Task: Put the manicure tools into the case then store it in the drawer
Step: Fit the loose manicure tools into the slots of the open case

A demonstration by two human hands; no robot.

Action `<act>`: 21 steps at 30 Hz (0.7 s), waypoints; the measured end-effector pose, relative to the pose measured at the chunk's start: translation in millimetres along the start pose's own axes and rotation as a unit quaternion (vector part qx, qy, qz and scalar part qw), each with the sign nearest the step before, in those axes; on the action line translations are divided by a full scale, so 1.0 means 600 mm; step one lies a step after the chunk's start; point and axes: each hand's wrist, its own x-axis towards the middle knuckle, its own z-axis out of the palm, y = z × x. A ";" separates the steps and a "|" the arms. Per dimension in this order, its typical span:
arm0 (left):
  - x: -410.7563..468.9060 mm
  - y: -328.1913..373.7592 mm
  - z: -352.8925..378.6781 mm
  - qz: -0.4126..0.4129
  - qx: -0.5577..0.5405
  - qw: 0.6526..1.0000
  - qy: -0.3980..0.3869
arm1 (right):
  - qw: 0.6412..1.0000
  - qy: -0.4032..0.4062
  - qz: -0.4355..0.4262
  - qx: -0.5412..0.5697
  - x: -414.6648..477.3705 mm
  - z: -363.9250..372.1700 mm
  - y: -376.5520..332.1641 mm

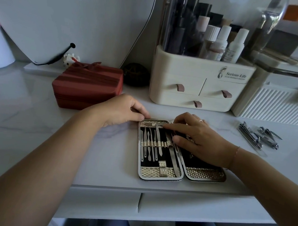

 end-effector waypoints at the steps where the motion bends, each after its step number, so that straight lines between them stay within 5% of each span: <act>1: 0.000 0.000 0.000 -0.001 0.000 1.000 -0.001 | 1.000 0.008 0.002 0.006 0.000 0.001 0.000; 12: 0.004 -0.001 0.001 0.007 0.005 1.000 -0.003 | 0.999 0.003 0.017 0.040 0.002 -0.004 -0.008; 15: 0.004 -0.002 0.002 0.011 -0.002 1.000 -0.004 | 0.986 0.083 0.057 0.129 -0.020 -0.028 0.011; 19: 0.006 -0.003 0.001 0.012 0.004 1.000 -0.003 | 0.940 0.256 0.207 0.090 -0.079 -0.077 0.099; 21: 0.007 -0.004 0.000 0.014 -0.002 1.000 -0.011 | 0.914 0.274 0.289 0.074 -0.113 -0.090 0.138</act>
